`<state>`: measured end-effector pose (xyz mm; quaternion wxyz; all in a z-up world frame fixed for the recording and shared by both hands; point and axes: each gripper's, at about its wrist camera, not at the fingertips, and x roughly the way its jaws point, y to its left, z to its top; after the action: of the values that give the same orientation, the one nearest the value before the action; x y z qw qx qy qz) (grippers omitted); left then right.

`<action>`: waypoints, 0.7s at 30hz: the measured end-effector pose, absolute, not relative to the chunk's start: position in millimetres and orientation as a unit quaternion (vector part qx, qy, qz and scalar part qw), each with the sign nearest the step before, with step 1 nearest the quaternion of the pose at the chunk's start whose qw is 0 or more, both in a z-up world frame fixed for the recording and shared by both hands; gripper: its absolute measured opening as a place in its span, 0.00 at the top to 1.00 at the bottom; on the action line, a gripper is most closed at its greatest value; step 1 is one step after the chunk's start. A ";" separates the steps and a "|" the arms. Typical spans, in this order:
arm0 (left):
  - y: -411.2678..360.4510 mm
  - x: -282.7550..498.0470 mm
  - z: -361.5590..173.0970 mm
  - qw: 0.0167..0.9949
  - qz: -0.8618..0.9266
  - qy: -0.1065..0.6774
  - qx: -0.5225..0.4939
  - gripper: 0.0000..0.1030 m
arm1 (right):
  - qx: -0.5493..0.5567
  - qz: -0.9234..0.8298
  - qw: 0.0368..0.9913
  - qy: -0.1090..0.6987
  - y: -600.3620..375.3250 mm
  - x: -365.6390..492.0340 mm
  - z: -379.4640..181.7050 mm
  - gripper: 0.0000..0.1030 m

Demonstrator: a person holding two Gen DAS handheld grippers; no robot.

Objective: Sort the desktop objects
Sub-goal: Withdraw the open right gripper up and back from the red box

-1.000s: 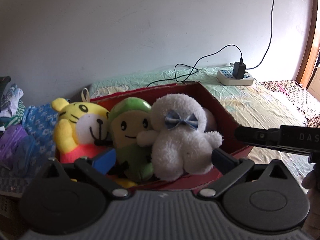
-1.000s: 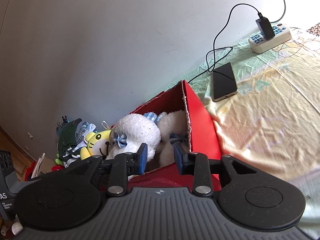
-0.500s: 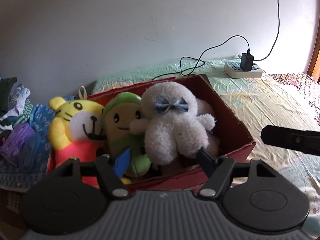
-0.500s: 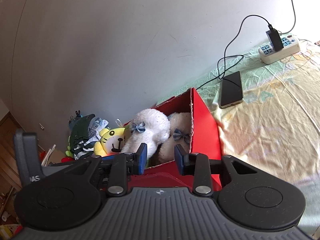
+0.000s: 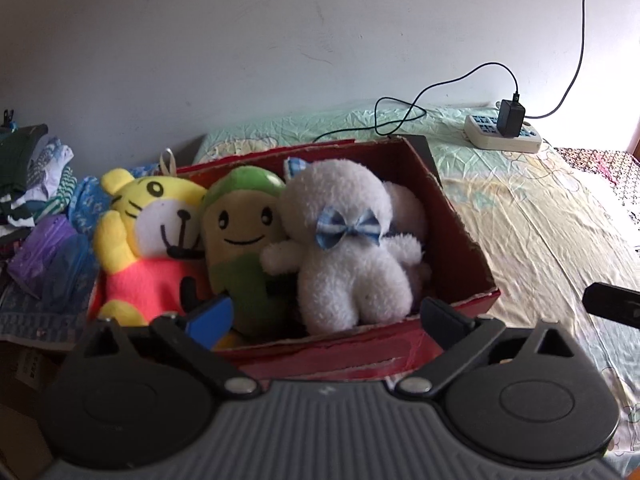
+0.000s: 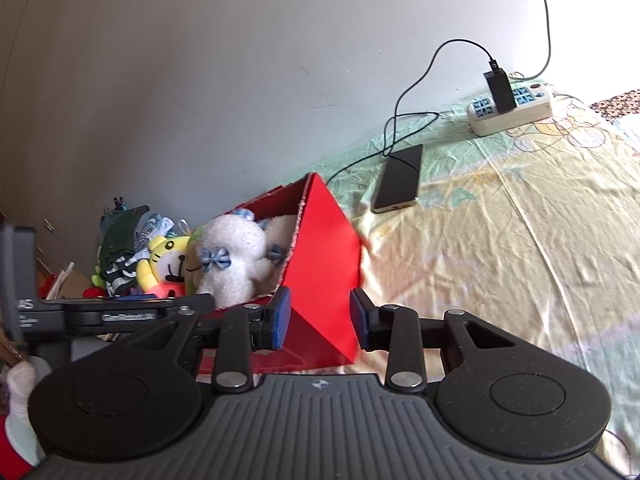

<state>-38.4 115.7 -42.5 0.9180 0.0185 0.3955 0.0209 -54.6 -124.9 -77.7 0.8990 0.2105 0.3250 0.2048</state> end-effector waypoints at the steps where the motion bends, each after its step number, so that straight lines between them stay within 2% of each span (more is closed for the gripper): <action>1: 116.9 -44.1 -40.7 0.917 0.020 0.398 0.015 0.01 | 0.205 0.196 0.899 0.333 -126.3 -53.6 -80.0 0.61; 9: 86.5 -68.9 -48.3 0.908 0.063 0.414 0.027 0.01 | 0.143 0.134 0.895 0.402 -130.6 -50.8 -98.8 0.54; 12: 69.9 -68.1 -58.3 0.893 0.071 0.444 0.016 0.01 | 0.122 0.102 0.890 0.427 -136.6 -51.2 -103.7 0.44; 14: 59.1 -67.3 -64.2 0.887 0.069 0.457 0.012 0.01 | 0.102 0.072 0.890 0.439 -143.0 -53.9 -104.9 0.29; 21: 6.2 -61.9 -82.7 0.867 0.041 0.496 0.031 0.02 | 0.054 -0.005 0.889 0.454 -181.1 -64.9 -105.6 0.19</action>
<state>-61.9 6.2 -82.7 0.8665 0.0308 0.4964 0.0413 -64.9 -181.1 -105.6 0.8892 0.0536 0.4544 -0.0051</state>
